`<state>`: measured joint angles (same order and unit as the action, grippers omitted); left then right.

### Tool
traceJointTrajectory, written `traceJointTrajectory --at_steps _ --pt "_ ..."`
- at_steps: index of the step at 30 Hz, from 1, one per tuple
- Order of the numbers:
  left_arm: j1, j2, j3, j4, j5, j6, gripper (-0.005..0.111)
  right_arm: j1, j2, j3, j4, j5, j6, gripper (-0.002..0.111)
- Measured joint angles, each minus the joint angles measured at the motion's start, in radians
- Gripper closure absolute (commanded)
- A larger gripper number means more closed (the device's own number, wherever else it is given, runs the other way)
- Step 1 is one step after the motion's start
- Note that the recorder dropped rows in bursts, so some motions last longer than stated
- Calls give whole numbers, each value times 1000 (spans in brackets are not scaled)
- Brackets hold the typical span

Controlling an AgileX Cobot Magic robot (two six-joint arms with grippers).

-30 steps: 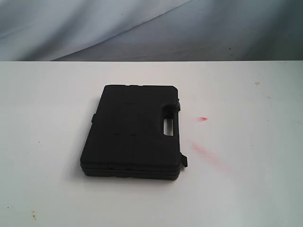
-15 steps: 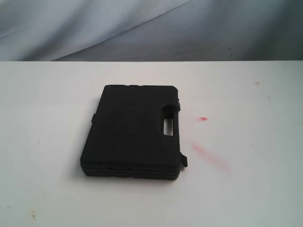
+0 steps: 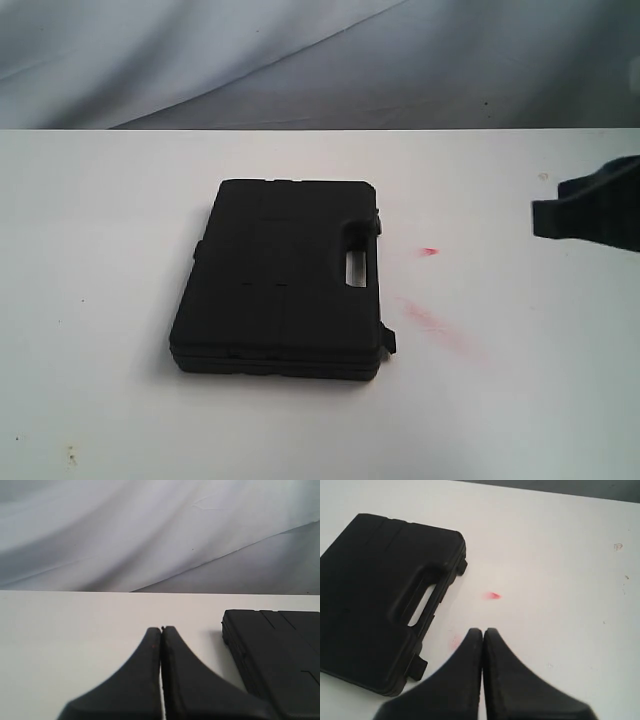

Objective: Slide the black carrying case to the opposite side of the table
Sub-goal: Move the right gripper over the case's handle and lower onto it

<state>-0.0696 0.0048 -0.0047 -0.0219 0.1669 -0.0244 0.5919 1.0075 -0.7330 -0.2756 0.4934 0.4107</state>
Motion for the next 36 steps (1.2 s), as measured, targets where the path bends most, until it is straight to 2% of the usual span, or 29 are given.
traceJointTrajectory --at_steps 7,18,36 --pt "0 0 0 0 0 0 107 51 219 -161 -17 60 38 108" --pt "0 0 0 0 0 0 107 56 498 -405 24 188 62 108" --pt "0 0 0 0 0 0 107 56 962 -775 142 226 30 108"
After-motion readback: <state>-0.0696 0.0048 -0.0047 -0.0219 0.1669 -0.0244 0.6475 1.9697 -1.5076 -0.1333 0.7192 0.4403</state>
